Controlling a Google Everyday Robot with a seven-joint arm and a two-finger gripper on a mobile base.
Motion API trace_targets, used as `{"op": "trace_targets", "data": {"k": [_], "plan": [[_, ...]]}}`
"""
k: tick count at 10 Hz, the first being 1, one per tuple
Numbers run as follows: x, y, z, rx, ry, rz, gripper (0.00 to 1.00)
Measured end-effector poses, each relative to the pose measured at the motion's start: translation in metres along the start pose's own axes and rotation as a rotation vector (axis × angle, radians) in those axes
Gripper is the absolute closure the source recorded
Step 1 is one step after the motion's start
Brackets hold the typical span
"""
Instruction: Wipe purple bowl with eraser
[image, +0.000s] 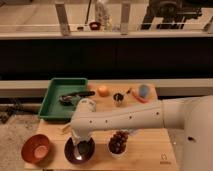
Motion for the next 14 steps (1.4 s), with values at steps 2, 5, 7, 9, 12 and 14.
{"op": "trace_targets", "data": {"k": [2,5,7,9,12,14], "plan": [[0.002,-0.012,0.006,0.009,-0.012,-0.029,1.00],[-0.004,-0.027,0.007,0.024,-0.025,-0.069,1.00],[-0.021,-0.032,0.004,0.026,-0.035,-0.082,1.00],[-0.040,-0.032,0.005,0.029,-0.050,-0.083,1.00],[-0.049,-0.017,0.005,0.024,-0.053,-0.048,1.00],[-0.046,-0.004,0.001,0.018,-0.040,-0.019,1.00]]}}
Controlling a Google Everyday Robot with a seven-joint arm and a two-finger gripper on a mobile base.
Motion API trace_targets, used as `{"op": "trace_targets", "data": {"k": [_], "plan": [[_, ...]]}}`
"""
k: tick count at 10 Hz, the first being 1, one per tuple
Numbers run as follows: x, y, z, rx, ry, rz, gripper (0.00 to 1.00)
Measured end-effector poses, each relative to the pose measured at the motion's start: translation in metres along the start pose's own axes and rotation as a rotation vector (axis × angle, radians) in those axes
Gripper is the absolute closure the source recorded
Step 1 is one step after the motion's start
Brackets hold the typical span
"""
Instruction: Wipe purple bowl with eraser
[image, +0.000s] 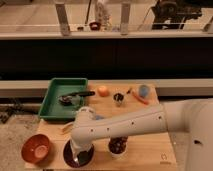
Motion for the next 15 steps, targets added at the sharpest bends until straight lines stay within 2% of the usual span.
{"op": "trace_targets", "data": {"k": [3,5,7,8,9,11,12,15], "plan": [[0.024,0.004,0.000,0.011,0.023,-0.006,1.00],[0.044,-0.011,0.000,0.014,0.038,-0.048,1.00],[0.053,-0.032,-0.010,0.017,0.055,-0.107,1.00],[0.052,-0.043,-0.014,0.020,0.058,-0.135,1.00],[0.042,-0.051,-0.016,0.019,0.050,-0.165,1.00],[0.024,-0.060,-0.008,0.022,0.016,-0.192,1.00],[0.019,-0.059,-0.002,0.027,0.004,-0.190,1.00],[0.012,-0.032,0.006,0.029,-0.010,-0.123,1.00]]}}
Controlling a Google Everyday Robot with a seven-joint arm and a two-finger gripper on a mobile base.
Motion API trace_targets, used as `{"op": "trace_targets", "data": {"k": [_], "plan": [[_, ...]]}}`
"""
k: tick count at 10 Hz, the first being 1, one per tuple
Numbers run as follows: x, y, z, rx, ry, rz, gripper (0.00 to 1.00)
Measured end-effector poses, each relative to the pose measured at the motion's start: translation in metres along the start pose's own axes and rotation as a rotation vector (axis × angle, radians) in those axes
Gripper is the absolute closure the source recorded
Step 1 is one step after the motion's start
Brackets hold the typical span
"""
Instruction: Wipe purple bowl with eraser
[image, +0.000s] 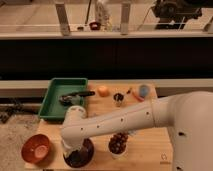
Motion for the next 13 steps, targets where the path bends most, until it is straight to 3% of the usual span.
{"op": "trace_targets", "data": {"k": [4,6,13], "plan": [[-0.004,0.056,-0.008,-0.041,0.015,0.117,1.00],[0.006,0.067,-0.013,-0.058,0.034,0.132,1.00],[0.039,-0.003,-0.005,-0.050,0.040,-0.034,1.00]]}}
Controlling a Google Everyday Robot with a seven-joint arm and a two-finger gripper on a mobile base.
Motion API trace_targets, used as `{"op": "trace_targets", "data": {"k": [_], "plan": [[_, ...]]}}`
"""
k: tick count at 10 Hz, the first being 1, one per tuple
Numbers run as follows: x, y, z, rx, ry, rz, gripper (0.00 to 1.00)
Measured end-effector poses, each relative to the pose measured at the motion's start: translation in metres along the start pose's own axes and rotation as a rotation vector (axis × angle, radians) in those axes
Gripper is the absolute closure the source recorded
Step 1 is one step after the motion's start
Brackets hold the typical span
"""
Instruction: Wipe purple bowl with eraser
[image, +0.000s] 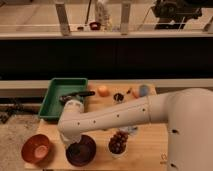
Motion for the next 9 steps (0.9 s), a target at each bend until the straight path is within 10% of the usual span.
{"op": "trace_targets", "data": {"k": [9], "plan": [[-0.062,0.050,0.008,0.014,-0.056,0.123,1.00]]}}
